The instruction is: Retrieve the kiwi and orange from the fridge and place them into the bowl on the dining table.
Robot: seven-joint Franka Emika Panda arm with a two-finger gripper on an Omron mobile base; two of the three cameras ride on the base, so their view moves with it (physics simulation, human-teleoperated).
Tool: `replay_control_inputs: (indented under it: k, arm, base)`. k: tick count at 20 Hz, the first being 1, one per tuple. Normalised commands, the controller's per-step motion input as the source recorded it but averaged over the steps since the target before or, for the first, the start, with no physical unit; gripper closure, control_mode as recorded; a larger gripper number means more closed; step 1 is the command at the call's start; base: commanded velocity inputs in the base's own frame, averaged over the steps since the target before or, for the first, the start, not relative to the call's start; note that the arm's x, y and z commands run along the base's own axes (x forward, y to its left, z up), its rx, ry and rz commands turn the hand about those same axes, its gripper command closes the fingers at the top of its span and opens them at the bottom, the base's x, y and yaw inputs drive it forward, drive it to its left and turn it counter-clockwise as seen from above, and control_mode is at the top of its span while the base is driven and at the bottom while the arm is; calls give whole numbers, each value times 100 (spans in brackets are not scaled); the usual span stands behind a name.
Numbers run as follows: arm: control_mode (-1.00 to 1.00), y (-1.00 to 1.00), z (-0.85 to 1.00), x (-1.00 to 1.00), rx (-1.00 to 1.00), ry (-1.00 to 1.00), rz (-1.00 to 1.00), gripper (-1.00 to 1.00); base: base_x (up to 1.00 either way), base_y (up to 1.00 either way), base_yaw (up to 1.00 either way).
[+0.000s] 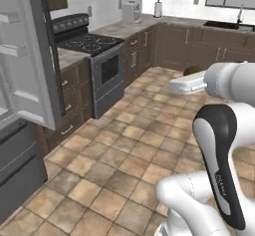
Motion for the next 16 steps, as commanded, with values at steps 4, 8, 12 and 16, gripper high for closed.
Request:
replay_control_inputs:
  k: [4, 8, 12, 16]
  arm:
    - [100, 0, 0, 0, 0, 0, 0, 100]
    - [100, 0, 0, 0, 0, 0, 0, 100]
    - [100, 0, 0, 0, 0, 0, 0, 100]
    - [100, 0, 0, 0, 0, 0, 0, 100]
  base:
    - [-93, 0, -55]
    - [-100, -5, -48]
    - [-94, -31, -43]
    - [-66, -63, -44]
